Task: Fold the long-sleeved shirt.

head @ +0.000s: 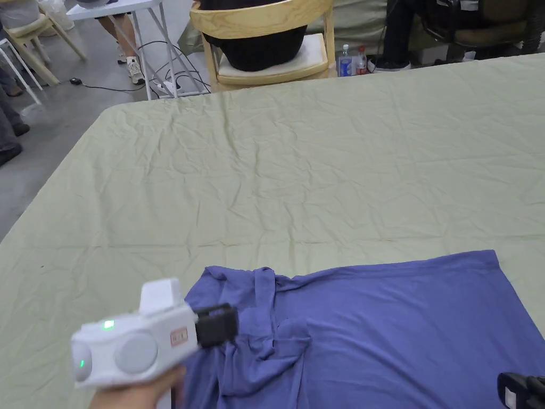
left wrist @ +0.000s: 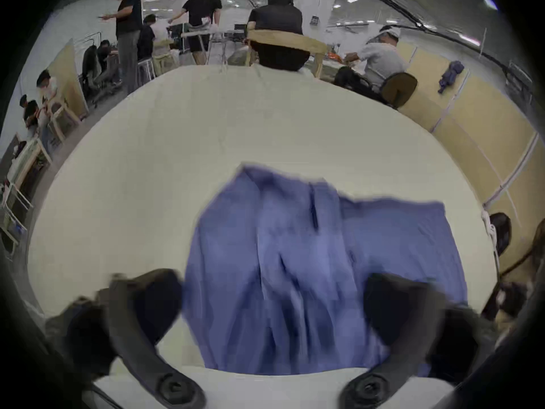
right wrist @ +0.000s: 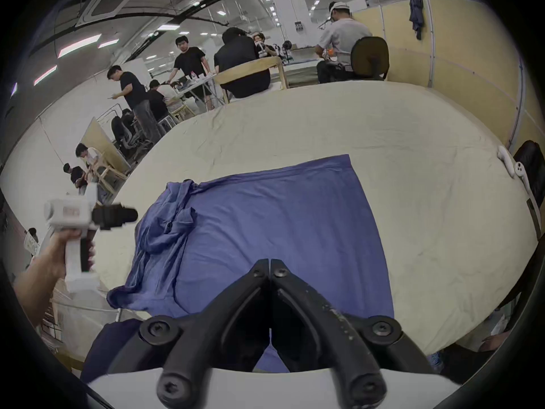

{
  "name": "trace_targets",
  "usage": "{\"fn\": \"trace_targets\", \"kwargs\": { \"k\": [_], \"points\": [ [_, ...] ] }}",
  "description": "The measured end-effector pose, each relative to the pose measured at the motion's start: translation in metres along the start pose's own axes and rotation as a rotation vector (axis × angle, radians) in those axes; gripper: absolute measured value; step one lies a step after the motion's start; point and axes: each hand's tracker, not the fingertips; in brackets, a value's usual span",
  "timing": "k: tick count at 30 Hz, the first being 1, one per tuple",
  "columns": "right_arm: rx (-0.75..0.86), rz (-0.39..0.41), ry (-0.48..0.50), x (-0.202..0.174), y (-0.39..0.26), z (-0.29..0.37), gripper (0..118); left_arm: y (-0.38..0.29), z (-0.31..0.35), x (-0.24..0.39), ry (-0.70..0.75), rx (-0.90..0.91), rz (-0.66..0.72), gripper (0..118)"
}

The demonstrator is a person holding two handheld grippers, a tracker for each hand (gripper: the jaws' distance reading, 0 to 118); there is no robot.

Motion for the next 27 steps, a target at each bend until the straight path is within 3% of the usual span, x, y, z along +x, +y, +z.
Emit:
{"fn": "trace_targets", "kwargs": {
  "k": [4, 8, 11, 12, 13, 14, 15, 16, 17, 18, 19, 22, 26, 27],
  "points": [
    [-0.006, -0.006, -0.011, 0.004, 0.007, -0.01, 2, 0.047, -0.082, -0.006, 0.246, -0.035, -0.085, 110],
    [-0.029, -0.009, -0.031, 0.012, 0.013, -0.023, 2, 0.053, -0.144, 0.004, 0.214, -0.186, -0.143, 108],
    [-0.045, -0.009, -0.052, 0.021, 0.023, -0.037, 2, 0.051, -0.139, 0.012, 0.201, -0.166, -0.127, 105],
    [-0.049, -0.009, -0.062, 0.025, 0.03, -0.042, 2, 0.052, -0.135, 0.014, 0.177, -0.167, -0.146, 95],
    [-0.054, -0.012, -0.075, 0.03, 0.038, -0.049, 2, 0.05, -0.12, 0.027, 0.122, -0.146, -0.176, 68],
    [-0.064, -0.013, -0.085, 0.035, 0.048, -0.058, 7, 0.048, -0.111, 0.034, 0.112, -0.123, -0.209, 34],
    [-0.079, -0.007, -0.098, 0.04, 0.061, -0.069, 23, 0.047, -0.104, 0.041, 0.099, -0.093, -0.268, 0],
    [-0.091, 0.013, -0.101, 0.045, 0.073, -0.08, 67, 0.047, -0.097, 0.045, 0.138, -0.092, -0.314, 0],
    [-0.113, 0.053, -0.12, 0.05, 0.087, -0.095, 102, 0.051, -0.088, 0.044, 0.148, -0.081, -0.335, 0],
    [-0.105, 0.06, -0.144, 0.055, 0.1, -0.11, 118, 0.055, -0.083, 0.039, 0.121, -0.092, -0.305, 0],
    [-0.079, 0.021, -0.166, 0.061, 0.11, -0.119, 117, 0.06, -0.077, 0.033, 0.048, -0.091, -0.245, 0],
    [-0.118, 0.022, -0.216, 0.079, 0.155, -0.164, 116, 0.074, -0.065, 0.026, 0.052, -0.082, -0.131, 0],
    [-0.268, 0.045, -0.311, 0.097, 0.186, -0.227, 114, 0.078, -0.053, 0.025, 0.031, -0.061, -0.153, 0],
    [-0.324, 0.04, -0.311, 0.101, 0.186, -0.239, 106, 0.078, -0.049, 0.026, 0.023, -0.059, -0.159, 0]
  ]
}}
